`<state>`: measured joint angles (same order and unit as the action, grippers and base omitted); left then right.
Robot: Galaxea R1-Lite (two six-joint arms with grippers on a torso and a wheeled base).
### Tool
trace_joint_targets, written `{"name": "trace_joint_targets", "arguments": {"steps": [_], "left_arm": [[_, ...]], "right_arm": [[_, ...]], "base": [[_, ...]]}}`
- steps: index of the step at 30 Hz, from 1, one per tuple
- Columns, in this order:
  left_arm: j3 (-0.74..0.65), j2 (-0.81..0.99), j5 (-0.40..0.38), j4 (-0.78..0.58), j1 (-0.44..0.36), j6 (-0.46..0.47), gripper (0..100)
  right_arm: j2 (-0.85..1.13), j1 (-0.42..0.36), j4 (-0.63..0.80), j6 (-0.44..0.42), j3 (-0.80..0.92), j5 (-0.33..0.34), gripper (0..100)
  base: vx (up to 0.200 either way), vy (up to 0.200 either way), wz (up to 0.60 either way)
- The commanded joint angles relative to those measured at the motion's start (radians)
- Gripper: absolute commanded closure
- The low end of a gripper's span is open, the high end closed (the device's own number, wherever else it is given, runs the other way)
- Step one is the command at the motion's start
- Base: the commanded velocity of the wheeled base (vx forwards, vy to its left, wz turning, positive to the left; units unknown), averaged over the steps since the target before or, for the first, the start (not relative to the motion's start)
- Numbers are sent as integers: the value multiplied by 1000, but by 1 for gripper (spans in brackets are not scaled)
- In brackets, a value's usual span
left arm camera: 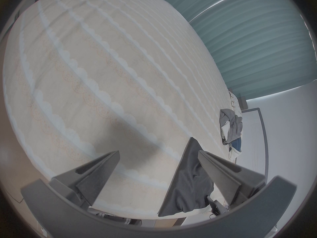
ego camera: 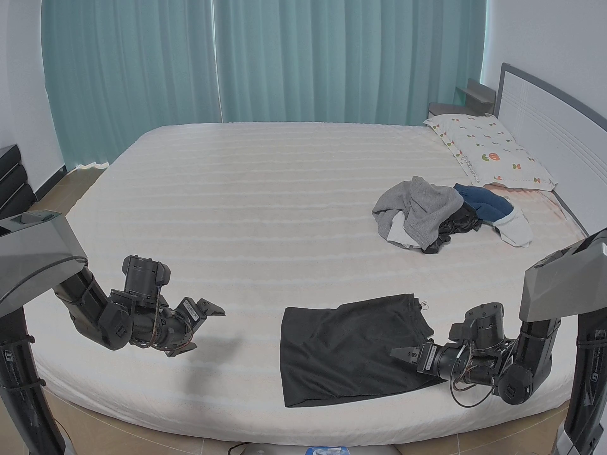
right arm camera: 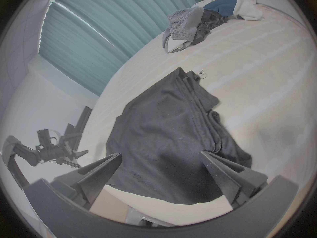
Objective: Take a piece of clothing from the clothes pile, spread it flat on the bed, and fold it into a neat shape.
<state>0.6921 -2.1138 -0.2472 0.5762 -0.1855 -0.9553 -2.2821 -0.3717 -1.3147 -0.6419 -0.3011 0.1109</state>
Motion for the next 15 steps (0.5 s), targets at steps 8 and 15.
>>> {"name": "trace_joint_targets", "arguments": {"steps": [8,15], "left_arm": [[0,-2,2,1,-3,0,0],[0,-6,3,1,-5,0,0]], "right_arm": [[24,74,-71,71,56,-31,0],[30,116,-51,80,62,29,0]], "base": [[0,0,0],[0,0,0]]}}
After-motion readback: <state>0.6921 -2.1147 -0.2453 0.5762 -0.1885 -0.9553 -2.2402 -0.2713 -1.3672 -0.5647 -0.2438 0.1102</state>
